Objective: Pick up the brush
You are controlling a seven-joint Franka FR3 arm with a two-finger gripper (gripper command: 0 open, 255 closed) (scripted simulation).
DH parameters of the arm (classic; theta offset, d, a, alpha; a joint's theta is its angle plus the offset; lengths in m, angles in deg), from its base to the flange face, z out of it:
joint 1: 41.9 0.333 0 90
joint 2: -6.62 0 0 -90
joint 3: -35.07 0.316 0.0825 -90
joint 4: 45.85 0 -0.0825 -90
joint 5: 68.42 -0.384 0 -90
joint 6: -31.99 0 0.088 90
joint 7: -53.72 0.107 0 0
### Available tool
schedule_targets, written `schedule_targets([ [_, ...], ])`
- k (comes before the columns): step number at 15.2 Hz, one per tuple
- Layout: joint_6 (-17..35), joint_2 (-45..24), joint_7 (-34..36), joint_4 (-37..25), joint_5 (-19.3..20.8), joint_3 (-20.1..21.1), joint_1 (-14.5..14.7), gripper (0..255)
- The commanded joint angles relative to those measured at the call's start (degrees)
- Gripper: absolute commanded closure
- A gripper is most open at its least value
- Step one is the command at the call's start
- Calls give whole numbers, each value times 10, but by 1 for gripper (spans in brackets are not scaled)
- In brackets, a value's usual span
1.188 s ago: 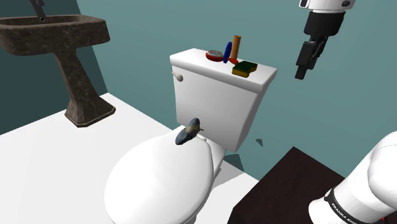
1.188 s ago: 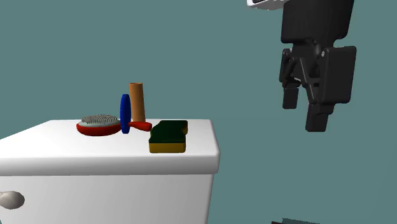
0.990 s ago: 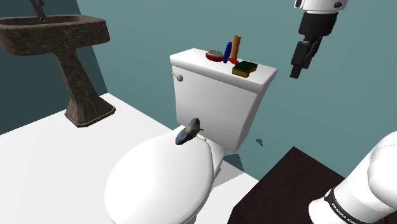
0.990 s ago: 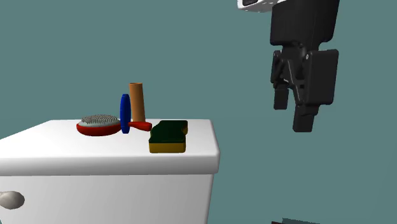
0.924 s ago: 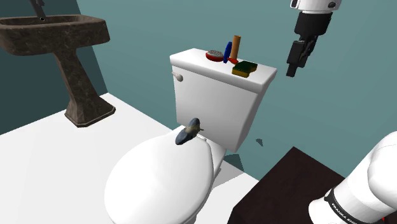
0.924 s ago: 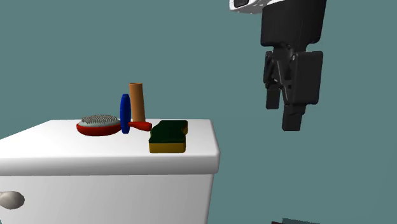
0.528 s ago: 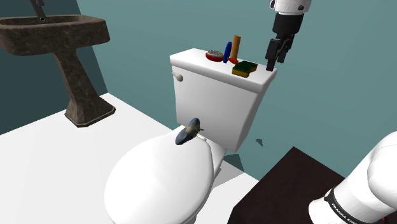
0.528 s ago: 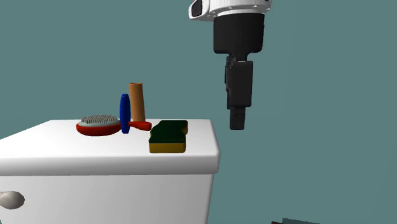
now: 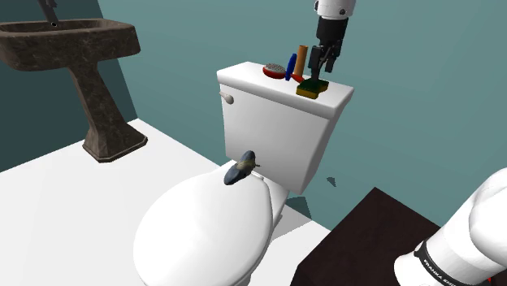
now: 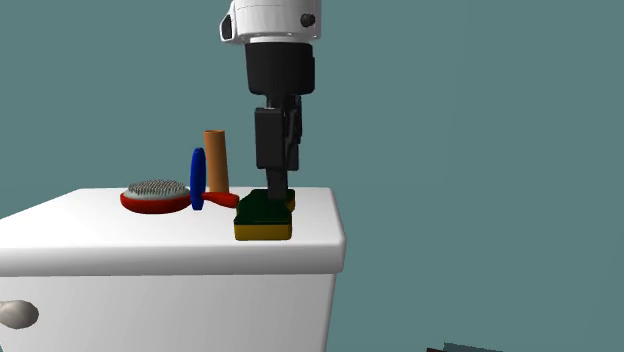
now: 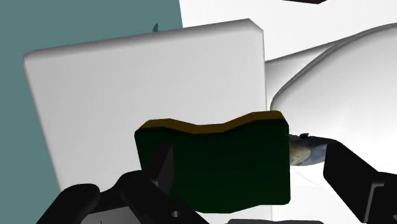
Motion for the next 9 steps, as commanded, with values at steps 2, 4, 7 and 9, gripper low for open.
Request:
schedule_targets([
  [2,12,-62,-6,-59,2,-1,0,0],
  [4,14,-105,-11,-105,3,-2,-1,0],
  [7,11,-172,-18,-184,4,-2,-2,0],
  [9,5,-219,-24,-244,5,-3,-2,0],
])
